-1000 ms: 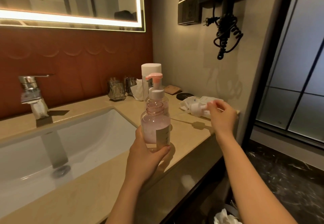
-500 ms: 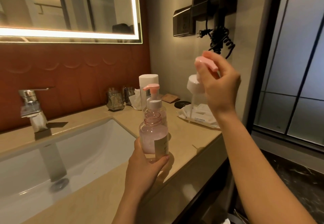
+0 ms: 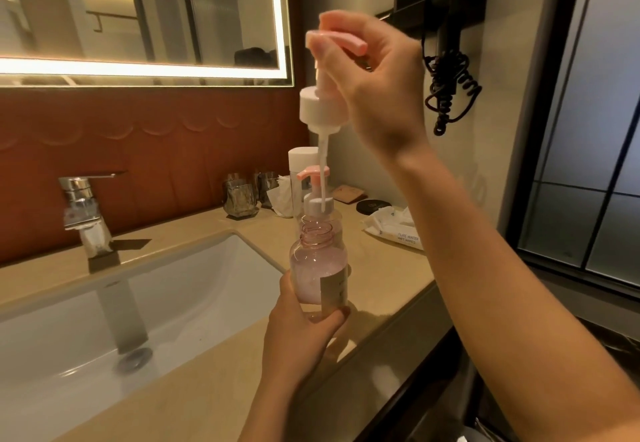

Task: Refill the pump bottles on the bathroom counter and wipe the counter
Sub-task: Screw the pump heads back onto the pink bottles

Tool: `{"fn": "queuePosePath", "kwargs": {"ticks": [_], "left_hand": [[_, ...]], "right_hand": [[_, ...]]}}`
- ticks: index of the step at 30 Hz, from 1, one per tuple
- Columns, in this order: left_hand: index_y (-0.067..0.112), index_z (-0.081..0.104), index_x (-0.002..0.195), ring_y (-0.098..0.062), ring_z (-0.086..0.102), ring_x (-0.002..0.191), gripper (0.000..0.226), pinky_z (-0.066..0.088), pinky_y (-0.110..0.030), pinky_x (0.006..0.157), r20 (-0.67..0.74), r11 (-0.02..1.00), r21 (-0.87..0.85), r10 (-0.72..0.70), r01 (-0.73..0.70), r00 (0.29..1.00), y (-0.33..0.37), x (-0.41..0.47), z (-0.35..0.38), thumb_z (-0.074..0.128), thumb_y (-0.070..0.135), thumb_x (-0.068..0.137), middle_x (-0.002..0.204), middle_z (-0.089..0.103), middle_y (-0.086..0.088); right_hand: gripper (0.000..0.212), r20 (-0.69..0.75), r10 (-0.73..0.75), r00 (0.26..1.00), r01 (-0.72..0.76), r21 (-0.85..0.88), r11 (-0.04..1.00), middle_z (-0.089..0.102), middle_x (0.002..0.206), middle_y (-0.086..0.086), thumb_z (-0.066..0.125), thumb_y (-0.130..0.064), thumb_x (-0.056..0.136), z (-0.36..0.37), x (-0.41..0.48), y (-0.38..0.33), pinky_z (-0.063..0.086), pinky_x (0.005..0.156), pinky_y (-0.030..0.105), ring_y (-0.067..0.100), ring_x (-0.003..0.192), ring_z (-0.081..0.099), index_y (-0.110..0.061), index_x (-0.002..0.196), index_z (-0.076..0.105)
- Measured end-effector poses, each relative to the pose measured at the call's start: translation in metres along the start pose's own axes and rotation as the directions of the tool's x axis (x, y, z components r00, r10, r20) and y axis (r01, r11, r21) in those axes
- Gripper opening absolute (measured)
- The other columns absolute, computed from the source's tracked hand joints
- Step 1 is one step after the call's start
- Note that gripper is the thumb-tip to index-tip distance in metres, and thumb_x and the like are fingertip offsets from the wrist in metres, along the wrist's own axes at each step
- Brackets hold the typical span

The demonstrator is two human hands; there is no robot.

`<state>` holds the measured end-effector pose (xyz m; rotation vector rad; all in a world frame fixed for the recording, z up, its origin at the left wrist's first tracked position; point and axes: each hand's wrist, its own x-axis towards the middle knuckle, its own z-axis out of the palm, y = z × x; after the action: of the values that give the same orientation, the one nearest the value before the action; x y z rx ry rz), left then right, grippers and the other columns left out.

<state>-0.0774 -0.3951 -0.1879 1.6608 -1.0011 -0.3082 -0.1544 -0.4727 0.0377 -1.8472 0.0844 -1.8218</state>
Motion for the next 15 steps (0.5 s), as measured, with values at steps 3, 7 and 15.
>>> {"fn": "queuePosePath", "kwargs": {"ticks": [3,7,15], "left_hand": [[0.048,0.024,0.120,0.014,0.048,0.078,0.077,0.040,-0.015,0.066,0.004,1.000,0.000,-0.002,0.002,1.000,0.000,0.000,0.000,0.080,0.045,0.067,0.099,0.046,0.033],[0.046,0.026,0.120,0.011,0.048,0.080,0.076,0.041,-0.014,0.067,0.005,1.000,0.021,0.002,-0.002,1.000,-0.001,0.000,0.000,0.080,0.046,0.067,0.105,0.050,0.026],[0.043,0.026,0.125,0.025,0.050,0.067,0.078,0.039,-0.013,0.065,0.031,1.000,0.018,-0.013,0.012,0.999,0.005,-0.002,-0.001,0.079,0.044,0.069,0.103,0.047,0.026]], "right_hand": [[0.036,0.052,0.039,0.998,-0.038,-0.026,0.999,0.065,0.110,0.007,0.066,-0.023,0.086,0.006,-0.006,0.006,0.056,0.076,0.024,0.014,0.096,0.062,-0.004,0.117,0.062],[0.035,0.042,0.067,0.997,-0.068,0.010,0.998,0.065,0.110,0.007,0.065,-0.023,0.087,0.007,-0.012,0.009,0.056,0.076,0.024,0.014,0.096,0.062,-0.005,0.117,0.062],[0.035,0.101,0.095,0.990,-0.096,0.002,0.995,0.066,0.108,0.008,0.065,-0.024,0.086,0.009,-0.017,0.011,0.057,0.076,0.031,0.016,0.095,0.064,-0.004,0.115,0.063]]}}
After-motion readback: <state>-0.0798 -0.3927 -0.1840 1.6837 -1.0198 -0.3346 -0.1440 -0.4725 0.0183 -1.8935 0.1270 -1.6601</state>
